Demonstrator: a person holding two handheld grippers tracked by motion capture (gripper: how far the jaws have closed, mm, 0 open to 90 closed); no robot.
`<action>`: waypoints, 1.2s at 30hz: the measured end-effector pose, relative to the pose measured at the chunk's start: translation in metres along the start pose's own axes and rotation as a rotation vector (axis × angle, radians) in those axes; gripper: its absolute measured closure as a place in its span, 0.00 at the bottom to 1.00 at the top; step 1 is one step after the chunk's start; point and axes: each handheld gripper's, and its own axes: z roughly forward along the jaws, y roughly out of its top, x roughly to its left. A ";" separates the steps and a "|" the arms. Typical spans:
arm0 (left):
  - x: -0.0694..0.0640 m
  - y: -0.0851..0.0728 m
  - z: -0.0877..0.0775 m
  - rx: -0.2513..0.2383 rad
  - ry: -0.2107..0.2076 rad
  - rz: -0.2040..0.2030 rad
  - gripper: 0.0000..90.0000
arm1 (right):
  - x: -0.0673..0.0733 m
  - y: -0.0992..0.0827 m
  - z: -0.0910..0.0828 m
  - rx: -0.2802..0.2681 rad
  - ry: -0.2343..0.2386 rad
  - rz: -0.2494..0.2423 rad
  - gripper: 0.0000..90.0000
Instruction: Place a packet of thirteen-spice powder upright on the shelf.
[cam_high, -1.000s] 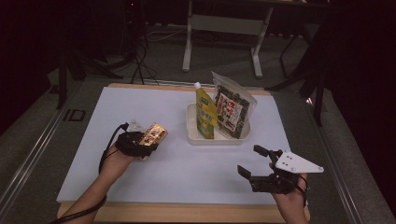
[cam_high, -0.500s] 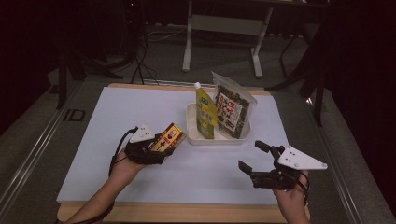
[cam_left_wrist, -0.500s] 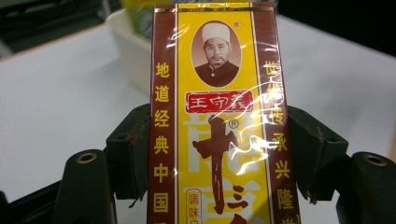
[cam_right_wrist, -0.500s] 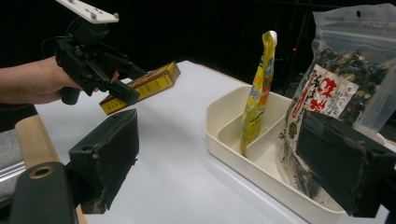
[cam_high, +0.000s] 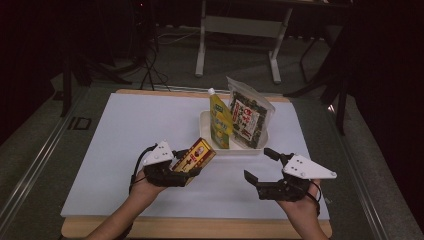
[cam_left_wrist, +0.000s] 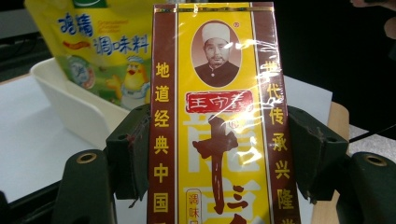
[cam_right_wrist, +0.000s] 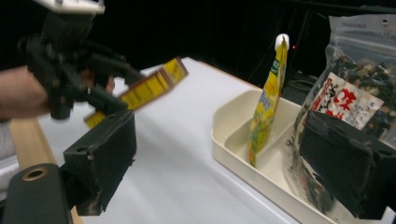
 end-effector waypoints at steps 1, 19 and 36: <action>-0.002 0.000 0.001 -0.006 0.001 -0.001 0.35 | 0.002 0.002 0.002 -0.006 0.007 0.008 0.12; -0.015 -0.001 0.011 -0.121 -0.046 -0.003 0.35 | 0.023 0.008 0.026 -0.013 0.082 0.025 0.36; -0.026 -0.006 0.018 -0.216 -0.079 0.092 0.35 | 0.032 0.014 0.047 0.024 0.093 0.250 0.50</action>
